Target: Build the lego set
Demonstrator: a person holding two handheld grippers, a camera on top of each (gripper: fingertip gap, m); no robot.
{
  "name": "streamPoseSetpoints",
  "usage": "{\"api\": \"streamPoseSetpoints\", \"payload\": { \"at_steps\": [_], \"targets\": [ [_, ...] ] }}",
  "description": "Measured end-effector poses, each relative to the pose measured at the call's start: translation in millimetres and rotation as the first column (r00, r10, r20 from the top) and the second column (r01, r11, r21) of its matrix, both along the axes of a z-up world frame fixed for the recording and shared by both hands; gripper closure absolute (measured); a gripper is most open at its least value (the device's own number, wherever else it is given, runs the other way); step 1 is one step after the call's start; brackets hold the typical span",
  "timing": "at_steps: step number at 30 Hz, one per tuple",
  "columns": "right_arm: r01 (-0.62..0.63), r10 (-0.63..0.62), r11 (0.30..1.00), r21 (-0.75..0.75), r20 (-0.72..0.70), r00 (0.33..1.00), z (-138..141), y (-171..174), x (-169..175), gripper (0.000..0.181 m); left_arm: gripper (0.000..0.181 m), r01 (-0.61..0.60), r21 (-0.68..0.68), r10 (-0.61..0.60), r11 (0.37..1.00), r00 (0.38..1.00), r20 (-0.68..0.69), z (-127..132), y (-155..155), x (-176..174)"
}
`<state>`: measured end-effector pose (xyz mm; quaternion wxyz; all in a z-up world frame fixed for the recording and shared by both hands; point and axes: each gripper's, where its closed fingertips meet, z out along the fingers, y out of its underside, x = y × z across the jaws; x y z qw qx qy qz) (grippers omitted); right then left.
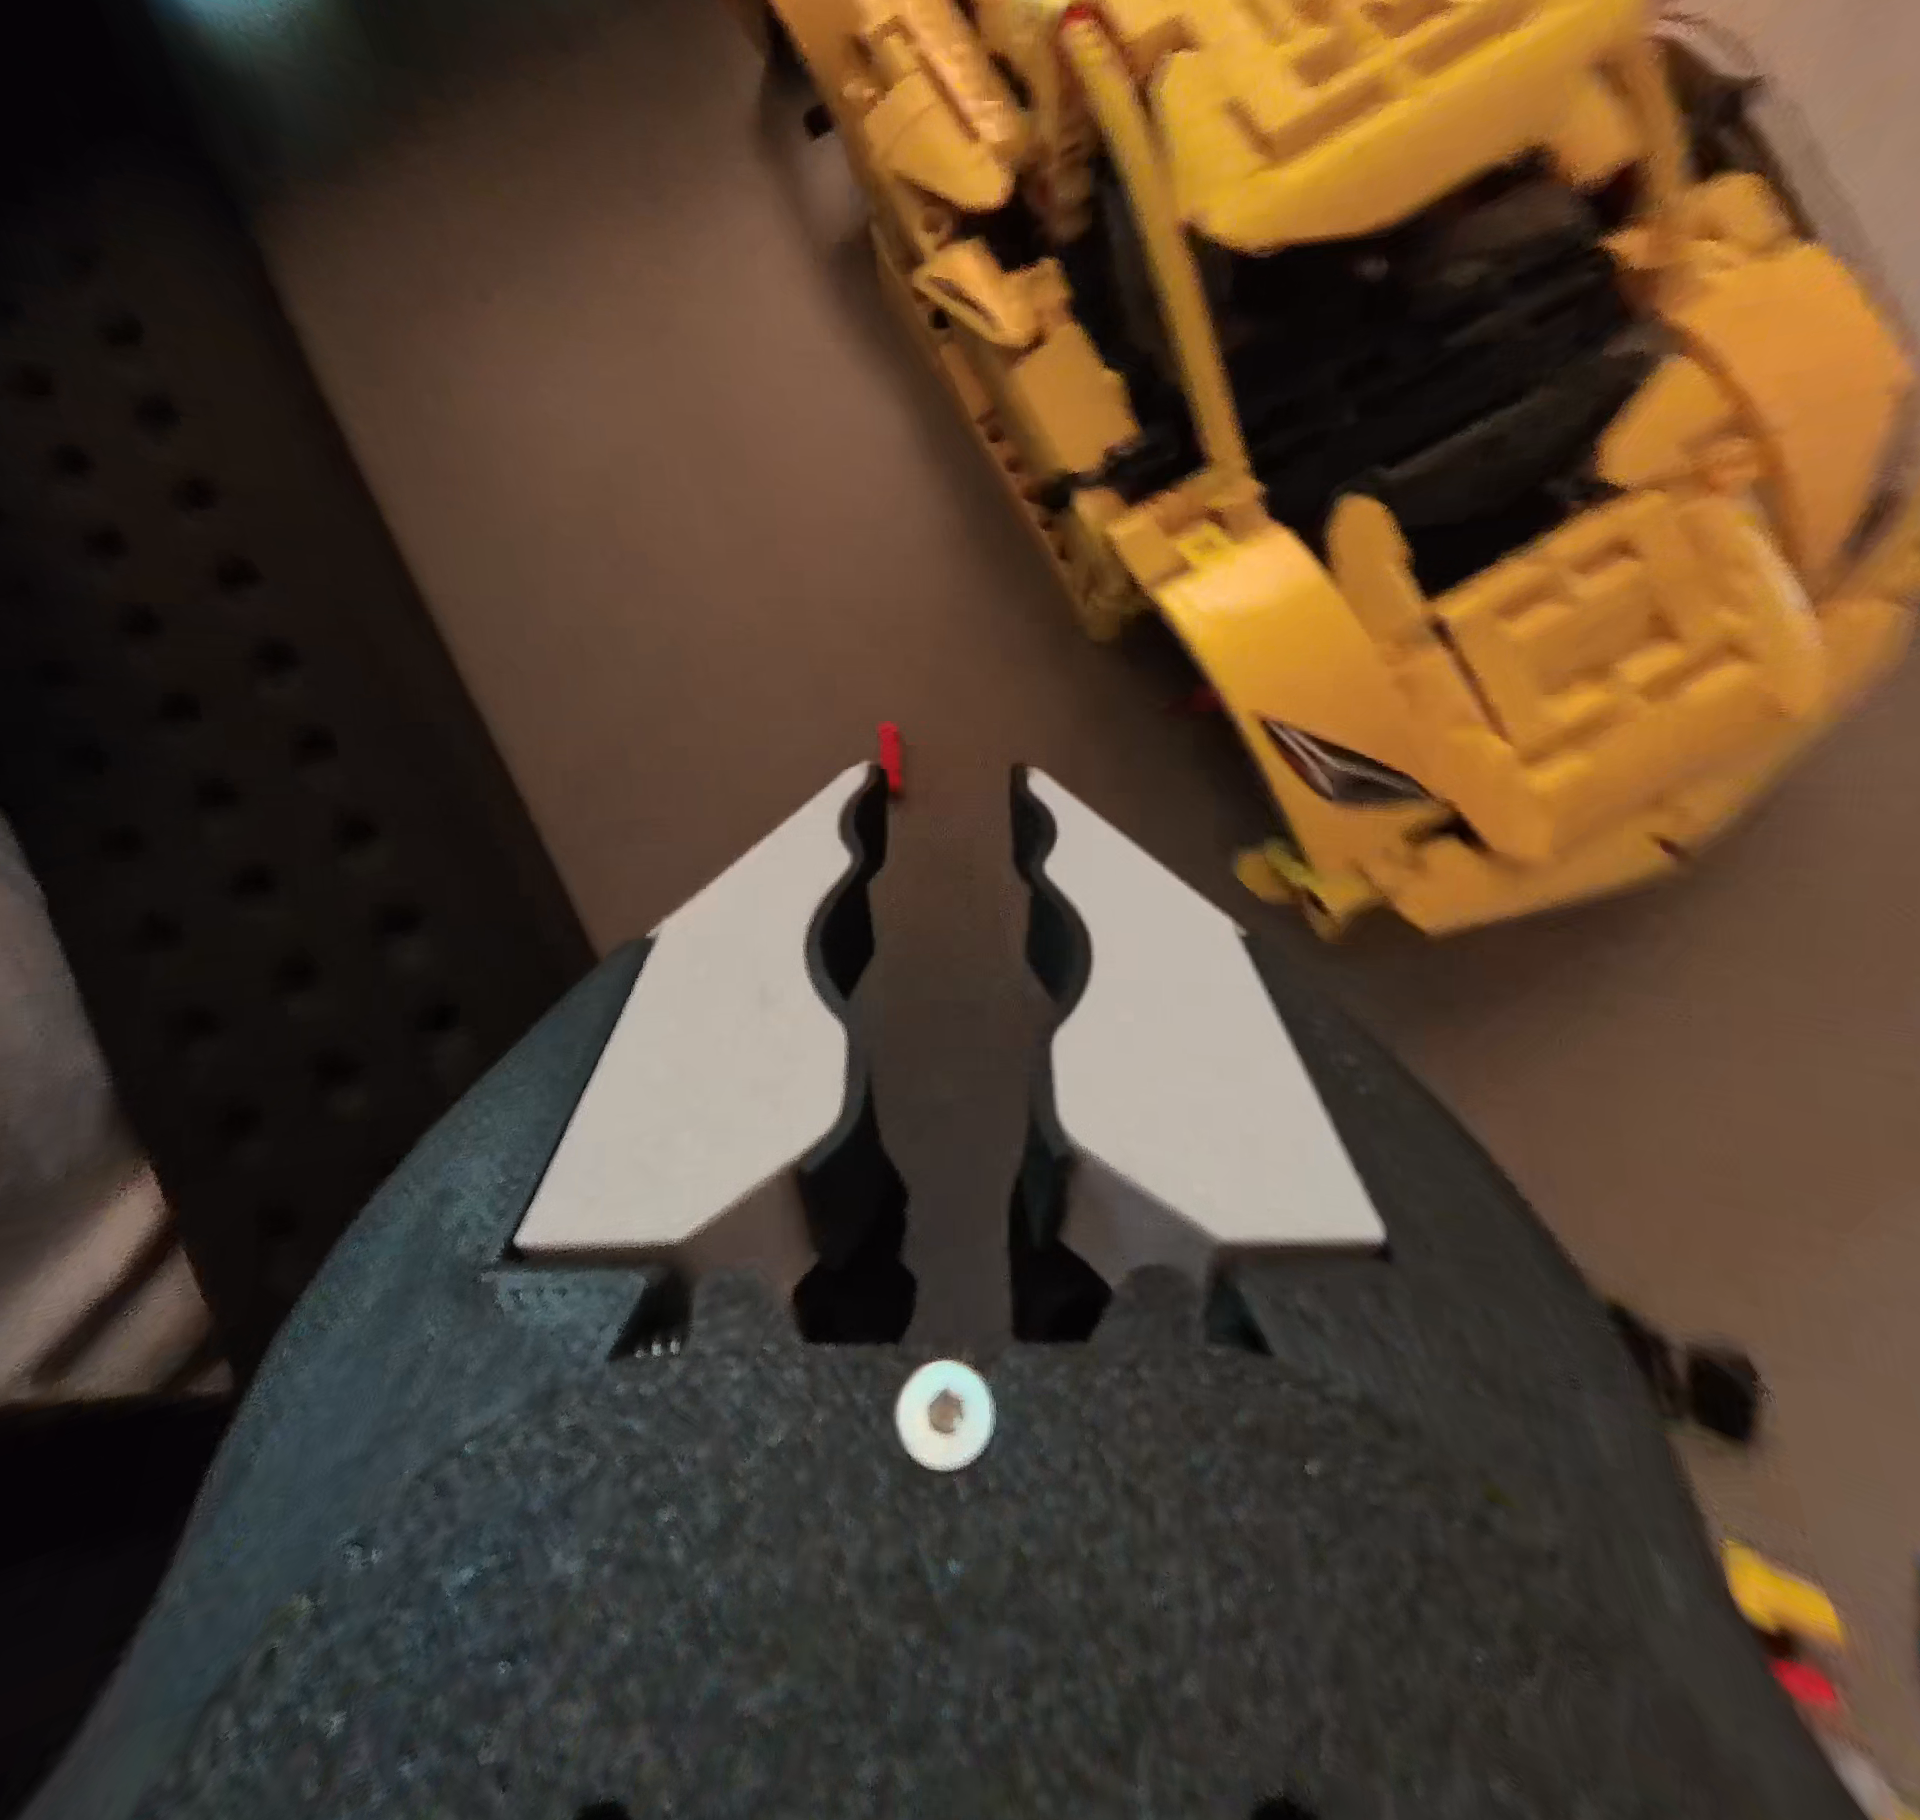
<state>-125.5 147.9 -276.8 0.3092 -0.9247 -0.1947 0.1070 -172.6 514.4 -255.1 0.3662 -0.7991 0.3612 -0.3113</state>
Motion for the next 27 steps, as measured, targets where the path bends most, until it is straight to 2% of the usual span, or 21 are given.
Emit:
{"api": "streamPoseSetpoints", "payload": {
  "at_steps": [4, 7, 10, 13, 18, 21, 27],
  "targets": [
    [0.225, -0.227, 0.974, 0.033, 0.088, 0.970, 8.9, -36.4, 80.7, 0.157, 0.151, 0.008, -0.016, -0.008, 1.000, 1.000, 0.009, -0.5, -2.1, 1.9],
    [0.414, -0.411, 0.910, 0.001, 0.130, 0.902, 2.0, -75.8, 139.1, 0.167, 0.150, 0.017, -0.020, -0.017, 1.000, 1.000, 0.004, -1.8, -4.6, 3.7],
    [0.538, -0.533, 0.843, 0.001, 0.129, 0.836, -4.0, -94.7, 173.3, 0.170, 0.150, 0.019, -0.015, -0.019, 1.000, 1.000, -0.007, -3.0, -5.2, 3.8],
    [0.594, -0.591, 0.804, -0.021, 0.086, 0.802, -10.8, -97.4, 183.8, 0.170, 0.151, 0.015, -0.016, -0.015, 1.000, 1.000, -0.010, -4.1, -4.5, 3.0],
    [0.601, -0.591, 0.799, -0.010, 0.168, 0.789, -17.5, -99.5, 194.5, 0.170, 0.151, 0.016, -0.023, -0.016, 1.000, 1.000, -0.012, -6.1, -4.1, 3.1],
    [0.594, -0.584, 0.804, -0.037, 0.145, 0.799, -21.6, -96.5, 192.4, 0.170, 0.151, 0.018, -0.021, -0.018, 1.000, 1.000, -0.012, -5.6, -4.7, 3.3],
    [0.572, -0.555, 0.818, -0.051, 0.188, 0.810, -25.7, -95.3, 193.2, 0.177, 0.151, 0.011, -0.023, -0.011, 1.000, 1.000, -0.008, -4.9, -2.9, 1.5]
  ]
}}
